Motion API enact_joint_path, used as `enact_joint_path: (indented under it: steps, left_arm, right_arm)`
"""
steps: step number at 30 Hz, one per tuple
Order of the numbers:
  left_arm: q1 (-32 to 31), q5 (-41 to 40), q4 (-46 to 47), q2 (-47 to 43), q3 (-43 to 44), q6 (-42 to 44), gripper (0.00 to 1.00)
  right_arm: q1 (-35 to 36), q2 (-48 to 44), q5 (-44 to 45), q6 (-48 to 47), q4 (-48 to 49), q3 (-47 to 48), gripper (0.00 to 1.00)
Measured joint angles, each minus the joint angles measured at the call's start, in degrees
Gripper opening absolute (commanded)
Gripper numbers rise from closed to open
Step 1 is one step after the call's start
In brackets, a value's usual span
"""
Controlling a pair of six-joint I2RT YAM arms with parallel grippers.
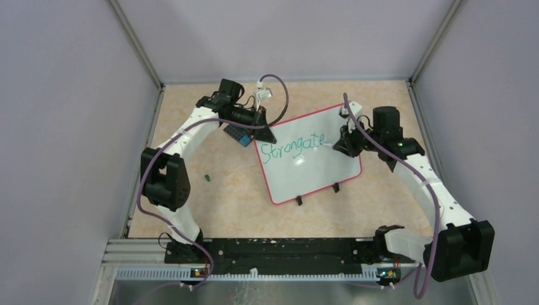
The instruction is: Write a sentence on the whiteboard
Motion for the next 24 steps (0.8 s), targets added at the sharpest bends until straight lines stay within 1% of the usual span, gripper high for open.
enact_joint_path:
  steps: [14,24]
  left_arm:
    - [0.0,0.0,0.0,0.0,0.0,0.0,0.00]
    - [0.0,0.2,0.0,0.0,0.0,0.2,0.00]
  right_arm:
    - [-1.6,-0.1,0.0,-0.7,-2.0,0.7,0.00]
    - [-1.8,-0.8,-0.4,-0.9,-2.1,5.0,0.00]
